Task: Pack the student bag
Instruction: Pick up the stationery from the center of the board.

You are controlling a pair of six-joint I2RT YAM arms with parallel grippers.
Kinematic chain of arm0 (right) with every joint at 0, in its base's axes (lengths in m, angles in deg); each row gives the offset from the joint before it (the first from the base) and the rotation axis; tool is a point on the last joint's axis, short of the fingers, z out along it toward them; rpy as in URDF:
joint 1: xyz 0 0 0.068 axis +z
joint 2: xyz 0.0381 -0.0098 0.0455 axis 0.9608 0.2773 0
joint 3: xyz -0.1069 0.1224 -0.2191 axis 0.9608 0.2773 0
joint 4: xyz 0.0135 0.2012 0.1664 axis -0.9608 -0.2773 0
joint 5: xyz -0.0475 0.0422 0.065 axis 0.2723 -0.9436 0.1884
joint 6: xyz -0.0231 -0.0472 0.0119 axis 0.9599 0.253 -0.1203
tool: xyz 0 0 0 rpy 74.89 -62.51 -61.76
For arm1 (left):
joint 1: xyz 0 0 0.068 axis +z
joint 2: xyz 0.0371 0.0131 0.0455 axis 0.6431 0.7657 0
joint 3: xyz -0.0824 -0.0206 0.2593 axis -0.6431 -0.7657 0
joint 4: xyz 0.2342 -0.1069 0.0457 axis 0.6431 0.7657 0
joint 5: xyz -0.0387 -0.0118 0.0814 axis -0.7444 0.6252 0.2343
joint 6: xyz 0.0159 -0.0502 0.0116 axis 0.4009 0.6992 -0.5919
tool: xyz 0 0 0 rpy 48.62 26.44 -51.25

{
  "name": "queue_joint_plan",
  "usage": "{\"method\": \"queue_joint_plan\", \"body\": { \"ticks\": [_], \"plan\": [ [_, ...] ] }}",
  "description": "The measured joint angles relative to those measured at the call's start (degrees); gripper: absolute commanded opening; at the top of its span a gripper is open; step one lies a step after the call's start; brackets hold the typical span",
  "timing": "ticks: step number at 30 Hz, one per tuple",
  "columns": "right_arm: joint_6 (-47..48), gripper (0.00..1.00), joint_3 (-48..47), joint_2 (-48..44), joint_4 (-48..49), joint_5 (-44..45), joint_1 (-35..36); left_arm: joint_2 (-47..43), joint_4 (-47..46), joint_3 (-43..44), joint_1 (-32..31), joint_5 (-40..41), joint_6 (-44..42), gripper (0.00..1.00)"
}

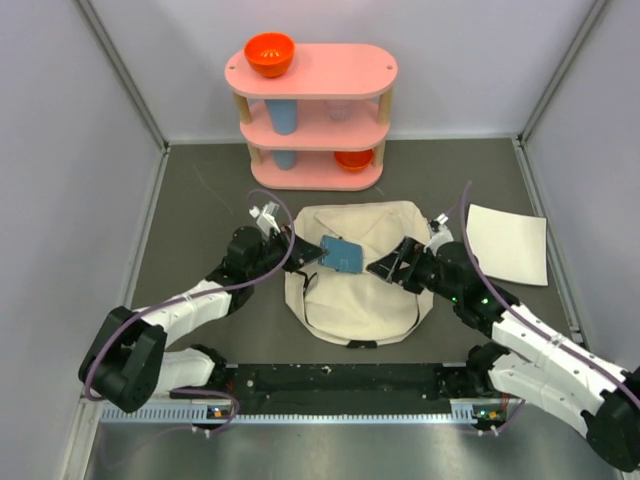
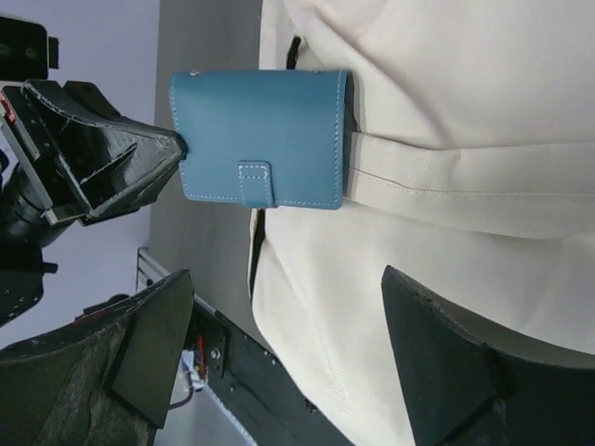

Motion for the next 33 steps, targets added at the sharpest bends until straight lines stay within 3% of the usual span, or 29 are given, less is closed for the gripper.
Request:
{"method": "queue_joint_plan", "body": {
  "ticks": [10, 12, 17, 24, 26, 33],
  "plan": [
    [-8.76, 0.81, 4.66, 11.69, 13.86, -7.28, 0.02, -0.15, -1.36, -7.34, -5.35, 10.27, 6.78, 0.0],
    [-9.42, 0.81, 4.66, 13.92, 16.41, -8.13, 0.04, -0.59, -0.11, -7.87, -5.53, 11.43, 6.8, 0.05],
    [-10.97, 0.8, 4.02, 20.28, 22.97, -10.19, 0.07, -1.99, 4.11, -5.9, -5.57, 13.53, 4.37, 0.04],
    [-11.56, 0.66, 1.92, 27.08, 29.86, -10.99, 0.07, 0.13, 8.37, -0.74, -5.57, 14.58, 0.44, 0.0],
    [-11.41, 0.51, 1.2, 28.33, 30.05, -11.13, 0.07, 2.01, 9.09, 0.52, -5.55, 14.36, -0.31, 0.0],
    [-11.19, 0.4, 0.76, 30.69, 32.52, -10.19, 0.07, 8.52, 10.36, 4.24, -5.18, 11.32, -1.18, 0.0]
  ]
}}
